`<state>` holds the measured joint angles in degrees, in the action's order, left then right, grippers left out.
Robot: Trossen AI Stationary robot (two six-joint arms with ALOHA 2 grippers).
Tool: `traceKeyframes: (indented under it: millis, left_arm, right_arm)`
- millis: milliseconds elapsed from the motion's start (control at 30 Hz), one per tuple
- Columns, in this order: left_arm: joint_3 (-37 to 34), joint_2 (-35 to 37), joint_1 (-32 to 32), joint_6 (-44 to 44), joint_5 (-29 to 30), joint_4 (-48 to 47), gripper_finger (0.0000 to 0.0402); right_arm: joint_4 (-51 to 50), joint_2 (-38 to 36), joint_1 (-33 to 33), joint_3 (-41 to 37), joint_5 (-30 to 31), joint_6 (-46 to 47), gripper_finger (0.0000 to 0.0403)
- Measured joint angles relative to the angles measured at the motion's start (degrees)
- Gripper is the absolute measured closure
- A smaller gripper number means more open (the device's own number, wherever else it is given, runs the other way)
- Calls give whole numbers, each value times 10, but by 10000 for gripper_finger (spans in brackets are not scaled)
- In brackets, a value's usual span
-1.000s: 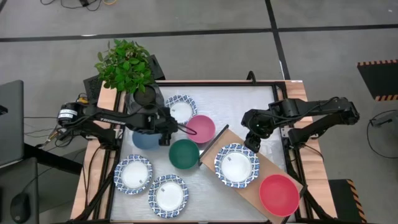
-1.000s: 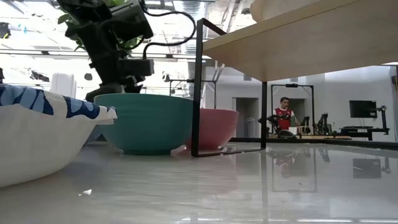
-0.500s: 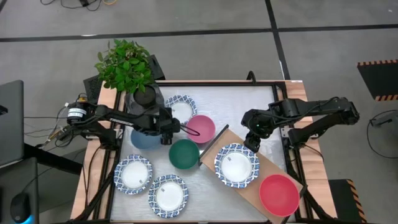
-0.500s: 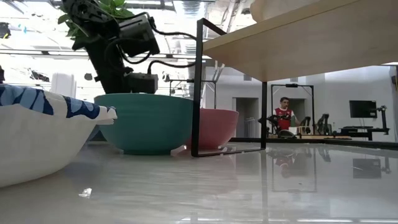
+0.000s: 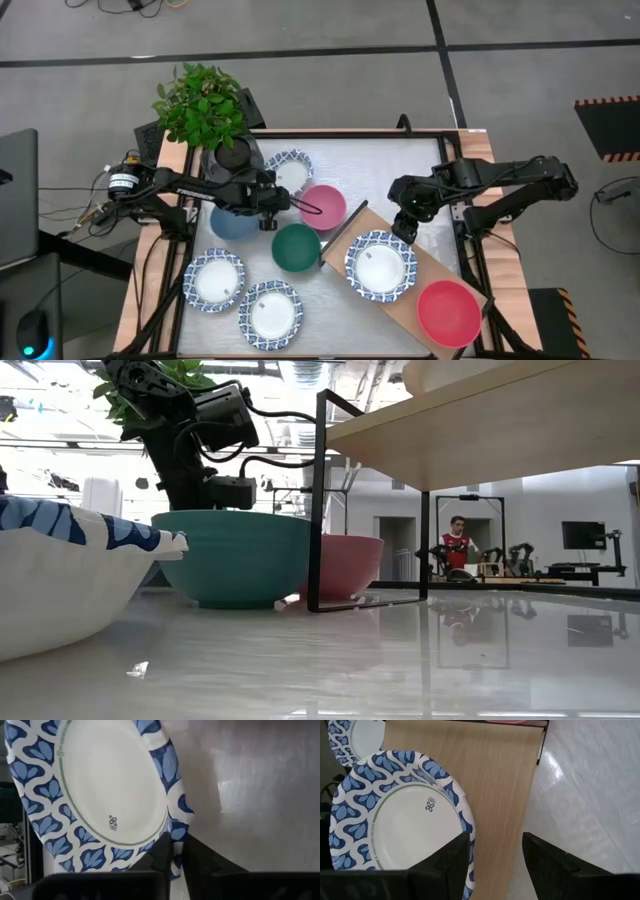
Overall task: Place and stack bowls onto a shelf
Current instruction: Stack the white patterned bowl on top of the white patterned bowl on the shelf
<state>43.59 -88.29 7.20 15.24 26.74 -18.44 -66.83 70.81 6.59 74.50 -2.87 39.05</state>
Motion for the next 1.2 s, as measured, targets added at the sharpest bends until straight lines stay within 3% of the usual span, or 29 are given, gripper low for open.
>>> traceKeyframes:
  millis: [267, 700, 1000, 1200]
  left_arm:
    - [26, 2, 0, -9, 30, -14, 397]
    - [164, 3, 0, 46, 82, -108, 401]
    - [268, 3, -9, 152, 147, -156, 401]
    - [339, 3, -22, 258, 162, -142, 401]
  right_arm:
    - [0, 0, 0, 0, 2, 0, 196]
    - [-13, 0, -24, 0, 60, -1, 196]
    - [-15, -59, -194, -1, 68, -20, 196]
    - [106, -99, -332, -1, 16, -22, 196]
